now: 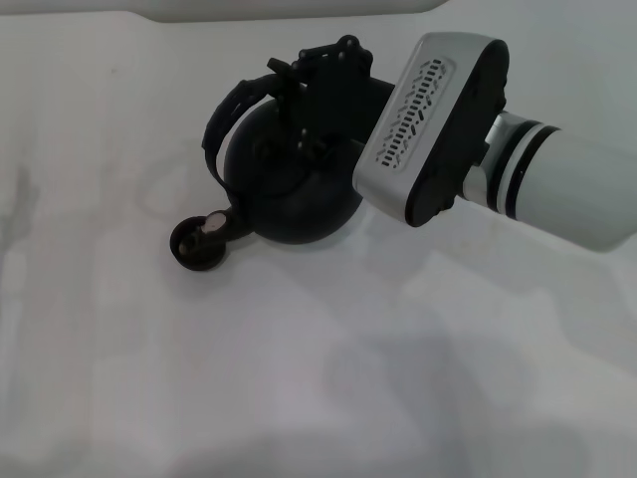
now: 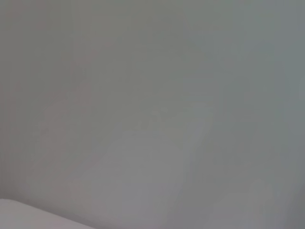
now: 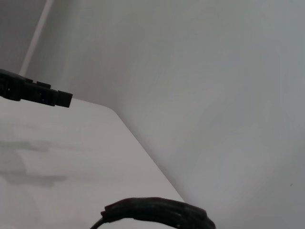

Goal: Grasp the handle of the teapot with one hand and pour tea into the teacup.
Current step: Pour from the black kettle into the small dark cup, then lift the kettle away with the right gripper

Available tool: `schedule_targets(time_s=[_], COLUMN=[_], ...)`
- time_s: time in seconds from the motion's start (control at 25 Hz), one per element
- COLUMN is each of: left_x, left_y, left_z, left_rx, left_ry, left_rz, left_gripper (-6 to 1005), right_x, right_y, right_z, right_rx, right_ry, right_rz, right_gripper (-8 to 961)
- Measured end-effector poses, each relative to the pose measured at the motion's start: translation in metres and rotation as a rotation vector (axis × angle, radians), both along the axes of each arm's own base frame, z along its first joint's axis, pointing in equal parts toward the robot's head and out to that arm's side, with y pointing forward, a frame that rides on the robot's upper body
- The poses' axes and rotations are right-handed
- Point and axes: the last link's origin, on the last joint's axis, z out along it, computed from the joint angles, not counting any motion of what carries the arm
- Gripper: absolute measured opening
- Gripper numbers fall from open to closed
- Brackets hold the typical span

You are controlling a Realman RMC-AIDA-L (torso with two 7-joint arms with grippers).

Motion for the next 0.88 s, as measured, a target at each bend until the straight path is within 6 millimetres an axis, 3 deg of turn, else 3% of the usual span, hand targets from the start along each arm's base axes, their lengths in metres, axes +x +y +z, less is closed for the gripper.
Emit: schedule_targets(time_s=[0.88], left_x=[0.004], left_y=[-0.004], left_z=[-0.013], left_rx=[-0.078], left_ry=[0.006], left_rz=[-0.027], left_gripper=[877], right_x=[-0.01], right_y=[0.007], right_z=[0.001], right_rx=[0.03], right_ry=[-0.028], right_rz=[0.043], right_gripper=[132])
